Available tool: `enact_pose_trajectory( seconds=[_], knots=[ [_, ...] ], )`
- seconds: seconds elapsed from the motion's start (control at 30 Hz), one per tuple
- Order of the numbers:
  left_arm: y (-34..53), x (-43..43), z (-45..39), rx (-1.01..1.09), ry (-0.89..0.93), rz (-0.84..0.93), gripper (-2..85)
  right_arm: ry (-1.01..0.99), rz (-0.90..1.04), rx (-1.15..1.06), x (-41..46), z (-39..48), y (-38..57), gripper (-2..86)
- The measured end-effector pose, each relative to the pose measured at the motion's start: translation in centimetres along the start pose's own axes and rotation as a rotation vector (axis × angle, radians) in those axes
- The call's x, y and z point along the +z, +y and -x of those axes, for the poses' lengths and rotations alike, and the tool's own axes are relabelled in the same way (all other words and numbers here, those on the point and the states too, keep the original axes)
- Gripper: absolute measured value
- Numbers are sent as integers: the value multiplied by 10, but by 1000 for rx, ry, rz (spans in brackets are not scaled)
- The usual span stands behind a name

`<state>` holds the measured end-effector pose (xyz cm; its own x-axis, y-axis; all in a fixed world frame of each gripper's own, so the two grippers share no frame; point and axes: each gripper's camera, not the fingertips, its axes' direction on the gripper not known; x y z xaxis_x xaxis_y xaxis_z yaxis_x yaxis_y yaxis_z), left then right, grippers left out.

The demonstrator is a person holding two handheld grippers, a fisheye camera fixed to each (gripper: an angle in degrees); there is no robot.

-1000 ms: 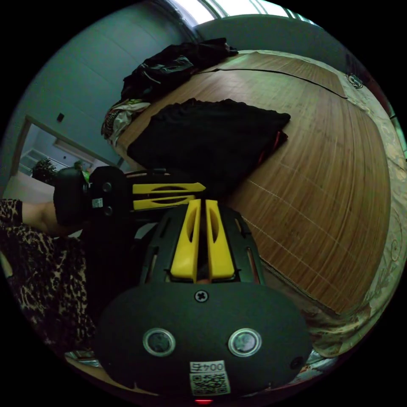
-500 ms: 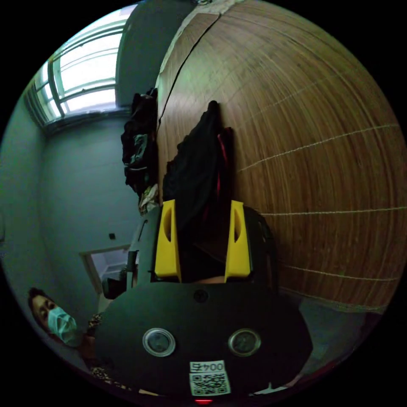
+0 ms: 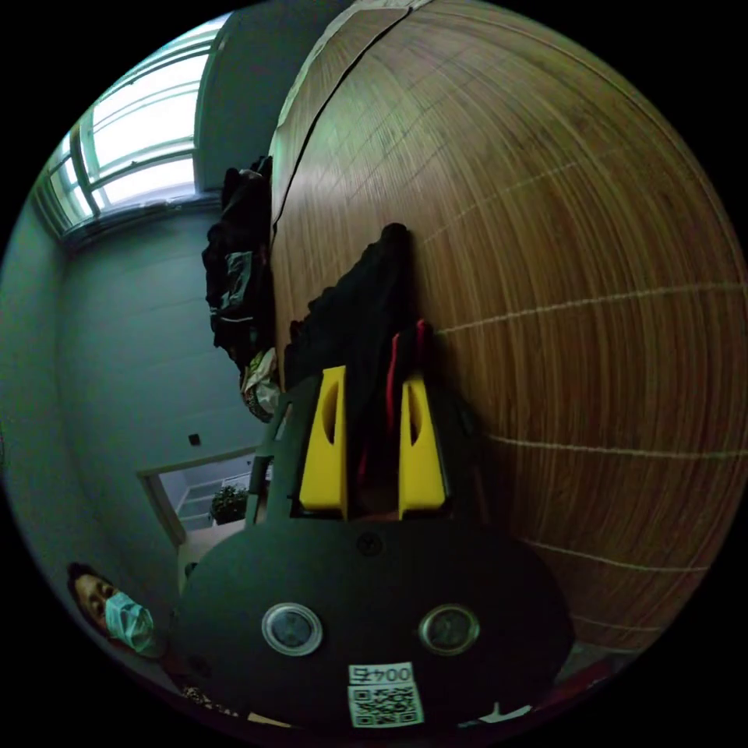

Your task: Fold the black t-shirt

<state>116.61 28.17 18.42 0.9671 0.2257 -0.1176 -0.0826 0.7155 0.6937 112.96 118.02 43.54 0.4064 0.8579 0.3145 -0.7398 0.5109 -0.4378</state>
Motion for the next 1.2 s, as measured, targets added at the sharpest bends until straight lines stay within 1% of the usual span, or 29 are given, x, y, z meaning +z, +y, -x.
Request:
enact_pose_trajectory(
  seconds=[0.07, 0.23, 0.5, 0.63, 0.73, 0.8, 0.93, 1.0, 1.13, 1.2],
  knots=[
    [5, 0, 8, 1, 8, 5, 13, 27, -12, -20, -1, 14, -7, 47],
    [20, 2, 27, 15, 51, 13, 14, 59, -23, -71, -9, 52, -14, 40],
    [37, 1, 53, 18, 184, -3, 15, 133, -92, -7, -47, 111, -7, 38],
    [54, -1, 84, -41, 266, -6, 13, 149, -116, 16, -52, 155, -8, 38],
    [74, -13, 124, -129, 316, -45, 13, 168, -113, -7, -44, 209, -13, 38],
    [89, -23, 152, -174, 331, -75, 13, 206, -97, -55, -29, 265, -20, 38],
    [130, -48, 231, -309, 369, -128, 12, 301, -56, -121, 8, 357, -32, 39],
    [151, -58, 270, -378, 394, -149, 12, 368, -25, -163, 42, 419, -40, 39],
    [211, -77, 362, -555, 455, -203, 12, 472, 20, -221, 103, 507, -51, 38],
    [240, -80, 401, -638, 489, -224, 12, 530, 57, -247, 148, 559, -58, 39]
  ],
)
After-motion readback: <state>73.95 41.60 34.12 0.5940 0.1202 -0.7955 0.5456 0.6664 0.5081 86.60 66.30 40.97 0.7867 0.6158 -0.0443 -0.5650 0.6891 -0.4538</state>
